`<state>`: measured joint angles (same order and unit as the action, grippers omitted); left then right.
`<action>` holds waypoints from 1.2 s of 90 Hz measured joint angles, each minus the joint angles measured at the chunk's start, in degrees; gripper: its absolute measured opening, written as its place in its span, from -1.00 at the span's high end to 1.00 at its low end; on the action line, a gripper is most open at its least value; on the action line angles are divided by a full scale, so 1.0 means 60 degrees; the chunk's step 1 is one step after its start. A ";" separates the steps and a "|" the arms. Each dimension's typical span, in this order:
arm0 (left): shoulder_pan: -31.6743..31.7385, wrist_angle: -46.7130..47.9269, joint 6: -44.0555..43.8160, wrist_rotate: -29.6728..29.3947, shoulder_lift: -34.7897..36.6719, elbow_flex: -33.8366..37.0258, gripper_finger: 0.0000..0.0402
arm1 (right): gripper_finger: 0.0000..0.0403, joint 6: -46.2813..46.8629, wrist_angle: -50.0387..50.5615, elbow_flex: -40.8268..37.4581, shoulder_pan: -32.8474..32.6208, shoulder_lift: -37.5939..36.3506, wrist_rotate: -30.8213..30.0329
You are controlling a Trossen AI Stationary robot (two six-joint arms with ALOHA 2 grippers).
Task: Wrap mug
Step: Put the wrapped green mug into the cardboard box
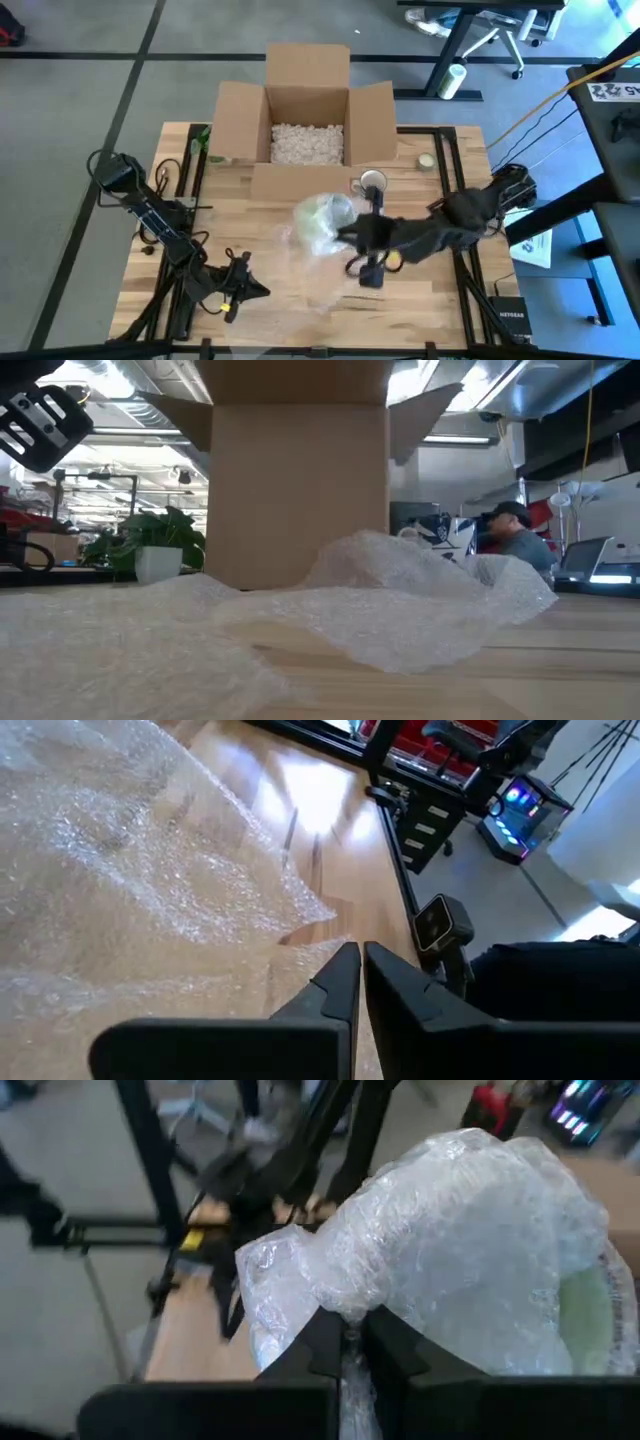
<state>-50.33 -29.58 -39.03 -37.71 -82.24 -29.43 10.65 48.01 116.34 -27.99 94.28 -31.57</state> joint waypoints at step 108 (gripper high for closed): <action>0.0393 0.0578 0.0590 0.0000 0.0000 0.0000 1.00 | 1.00 -0.1077 -0.0964 0.0003 0.6829 0.0422 0.5589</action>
<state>-47.97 -26.11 -35.49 -37.71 -82.24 -29.43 4.19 42.23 116.36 12.98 96.81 1.96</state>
